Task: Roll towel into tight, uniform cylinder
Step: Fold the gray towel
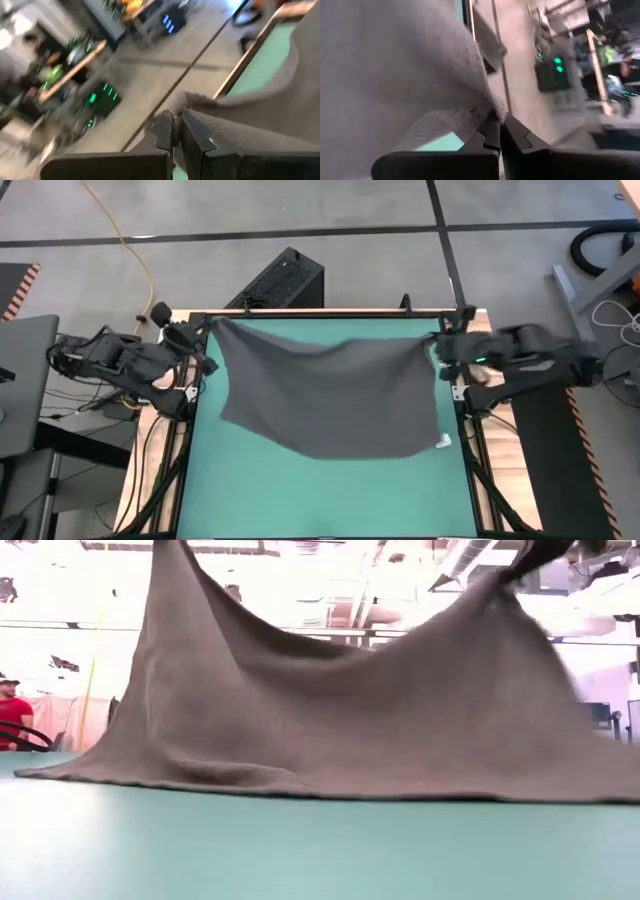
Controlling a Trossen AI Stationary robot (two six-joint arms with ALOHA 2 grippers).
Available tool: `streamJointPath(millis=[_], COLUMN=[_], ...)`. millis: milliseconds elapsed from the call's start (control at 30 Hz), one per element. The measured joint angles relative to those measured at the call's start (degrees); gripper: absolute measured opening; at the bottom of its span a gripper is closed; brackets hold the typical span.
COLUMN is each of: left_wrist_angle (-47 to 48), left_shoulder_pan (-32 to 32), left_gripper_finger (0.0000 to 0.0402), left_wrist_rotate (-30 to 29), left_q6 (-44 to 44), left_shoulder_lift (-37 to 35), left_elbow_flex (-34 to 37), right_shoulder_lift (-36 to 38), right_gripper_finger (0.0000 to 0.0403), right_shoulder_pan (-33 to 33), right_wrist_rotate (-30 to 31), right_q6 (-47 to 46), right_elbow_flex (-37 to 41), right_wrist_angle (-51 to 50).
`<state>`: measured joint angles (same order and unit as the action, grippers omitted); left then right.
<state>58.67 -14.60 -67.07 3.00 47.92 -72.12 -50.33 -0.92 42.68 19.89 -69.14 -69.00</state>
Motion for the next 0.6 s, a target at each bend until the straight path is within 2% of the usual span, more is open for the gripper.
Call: streamJointPath(millis=[100, 267, 333, 467, 533, 600], left_wrist_angle=[6.9, 14.2, 16.2, 17.0, 16.9, 16.9], left_shoulder_pan=[3.5, 7.2, 8.0, 8.2, 8.2, 8.2], left_gripper_finger=[0.0, 0.0, 0.0, 0.0, 0.0, 0.0], left_wrist_rotate=[2.2, 6.2, 8.3, 14.1, 16.1, 16.5], left_q6=[6.3, 11.4, 14.0, 17.6, 18.9, 20.2], left_shoulder_lift=[1.0, 3.3, 3.8, 3.7, 3.7, 3.5], left_elbow_flex=[0.0, 0.0, 0.5, 6.9, 11.5, 16.0], right_shoulder_lift=[-1.4, -3.4, -3.8, -4.2, -4.0, -4.0], right_gripper_finger=[0.0016, 0.0016, 0.0016, 0.0016, 0.0016, 0.0016], right_shoulder_pan=[5.8, 14.1, 16.5, 19.2, 19.1, 18.8], right_wrist_rotate=[-0.9, -3.9, -10.1, -28.0, -31.6, -32.3], right_q6=[3.9, 2.7, 0.1, -4.8, -5.9, -6.8], right_elbow_flex=[4.0, 4.9, 4.9, 6.3, 8.6, 11.1], right_wrist_angle=[3.3, 3.2, 3.3, 3.5, 3.1, 2.5])
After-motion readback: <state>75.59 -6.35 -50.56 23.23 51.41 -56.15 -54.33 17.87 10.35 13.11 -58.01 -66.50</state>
